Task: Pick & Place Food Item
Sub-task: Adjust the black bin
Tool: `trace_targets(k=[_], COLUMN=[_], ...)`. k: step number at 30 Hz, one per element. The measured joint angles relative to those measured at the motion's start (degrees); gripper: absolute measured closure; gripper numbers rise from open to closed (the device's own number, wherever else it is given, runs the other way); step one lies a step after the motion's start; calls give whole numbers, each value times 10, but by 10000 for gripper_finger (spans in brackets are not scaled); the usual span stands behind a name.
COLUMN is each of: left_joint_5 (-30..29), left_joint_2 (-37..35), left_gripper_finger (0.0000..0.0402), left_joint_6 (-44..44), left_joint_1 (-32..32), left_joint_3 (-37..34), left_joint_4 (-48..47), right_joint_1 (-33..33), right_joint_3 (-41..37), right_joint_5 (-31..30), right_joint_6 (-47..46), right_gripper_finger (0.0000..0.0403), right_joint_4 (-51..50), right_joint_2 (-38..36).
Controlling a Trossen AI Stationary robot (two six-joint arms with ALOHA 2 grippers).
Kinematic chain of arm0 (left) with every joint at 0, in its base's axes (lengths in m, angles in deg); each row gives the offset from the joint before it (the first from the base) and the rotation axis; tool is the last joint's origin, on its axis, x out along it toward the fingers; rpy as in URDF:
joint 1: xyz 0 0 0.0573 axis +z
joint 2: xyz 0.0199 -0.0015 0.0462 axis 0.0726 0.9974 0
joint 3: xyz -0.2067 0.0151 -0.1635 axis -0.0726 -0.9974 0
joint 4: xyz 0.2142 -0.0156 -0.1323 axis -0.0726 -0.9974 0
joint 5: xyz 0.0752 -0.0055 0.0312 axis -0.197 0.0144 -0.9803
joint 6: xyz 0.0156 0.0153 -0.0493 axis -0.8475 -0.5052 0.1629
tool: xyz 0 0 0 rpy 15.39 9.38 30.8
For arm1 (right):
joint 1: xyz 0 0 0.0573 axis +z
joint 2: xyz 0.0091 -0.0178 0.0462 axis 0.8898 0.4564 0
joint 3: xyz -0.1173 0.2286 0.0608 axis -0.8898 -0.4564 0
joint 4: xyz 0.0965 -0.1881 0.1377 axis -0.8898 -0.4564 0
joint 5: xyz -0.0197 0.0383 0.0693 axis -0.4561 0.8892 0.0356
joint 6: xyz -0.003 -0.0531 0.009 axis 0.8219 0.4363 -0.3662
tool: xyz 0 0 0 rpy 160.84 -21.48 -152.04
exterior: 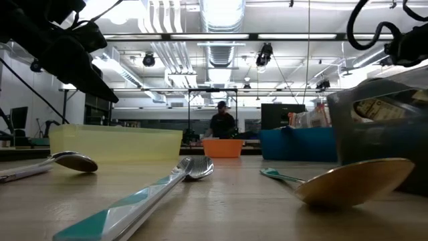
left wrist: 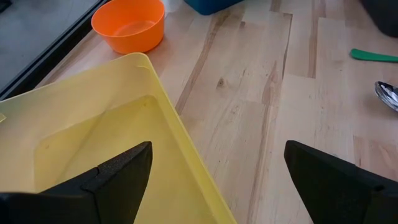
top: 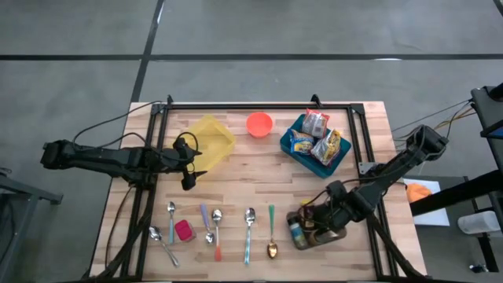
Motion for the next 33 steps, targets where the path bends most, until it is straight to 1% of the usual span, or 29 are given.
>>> trace_targets(k=[4,10,13,20,33], left_joint_5=[0,0,0,0,0], left_joint_2=[0,0,0,0,0], left_gripper_finger=[33,33,33,33,33], left_joint_6=[-1,-1,-1,-1,-1], left_joint_1=[0,0,0,0,0], left_joint_3=[0,0,0,0,0], left_joint_4=[0,0,0,0,0], right_joint_1=[2,2,2,1,1], right_joint_3=[0,0,-4,-10,9], right_joint_5=[20,20,9,-14,-13], right_joint_6=[-59,-122,-143,-139,-128], right_gripper_finger=[393,394,394,394,390], right_joint_4=[-30,-53,-59,-65,-66], right_joint_2=[-3,-3,-2,-4,-4])
